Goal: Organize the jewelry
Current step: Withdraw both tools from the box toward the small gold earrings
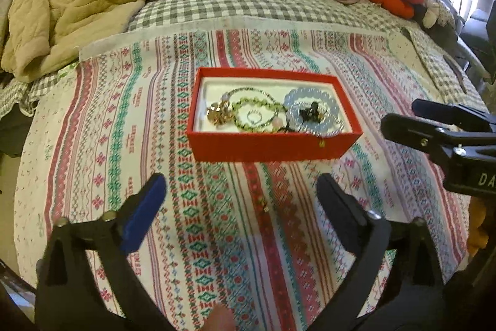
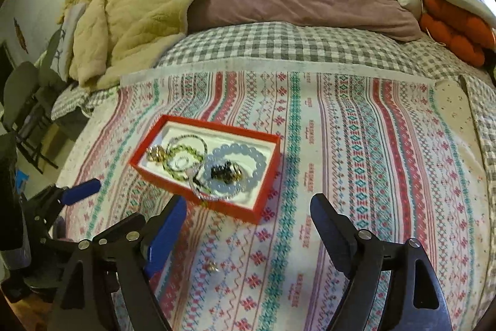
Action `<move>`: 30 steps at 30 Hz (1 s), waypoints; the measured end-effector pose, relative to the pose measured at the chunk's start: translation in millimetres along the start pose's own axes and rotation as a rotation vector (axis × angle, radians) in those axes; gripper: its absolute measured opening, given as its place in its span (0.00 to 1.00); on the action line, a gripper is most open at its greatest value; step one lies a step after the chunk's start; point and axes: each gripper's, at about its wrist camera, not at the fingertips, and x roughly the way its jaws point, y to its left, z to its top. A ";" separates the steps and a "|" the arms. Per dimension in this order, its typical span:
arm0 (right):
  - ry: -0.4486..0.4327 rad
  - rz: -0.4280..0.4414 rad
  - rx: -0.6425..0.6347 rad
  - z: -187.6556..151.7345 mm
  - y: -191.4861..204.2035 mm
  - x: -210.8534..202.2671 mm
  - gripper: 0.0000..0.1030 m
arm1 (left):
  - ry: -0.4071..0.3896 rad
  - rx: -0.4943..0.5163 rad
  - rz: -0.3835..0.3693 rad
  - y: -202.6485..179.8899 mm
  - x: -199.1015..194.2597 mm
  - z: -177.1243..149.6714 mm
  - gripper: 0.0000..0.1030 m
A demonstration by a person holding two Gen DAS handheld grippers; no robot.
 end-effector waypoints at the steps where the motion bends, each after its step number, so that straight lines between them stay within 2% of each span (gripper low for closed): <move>1: 0.008 -0.009 -0.004 -2.6 -0.5 0.0 0.83 | 0.003 0.001 0.004 0.1 -0.1 -1.7 0.98; 14: 0.096 -0.057 0.001 -25.5 -15.2 4.6 0.83 | 0.070 0.020 -0.014 2.5 0.4 -26.2 0.99; 30: 0.208 -0.079 -0.096 -61.1 -0.4 25.3 0.84 | 0.136 0.047 -0.014 15.9 3.2 -65.0 0.99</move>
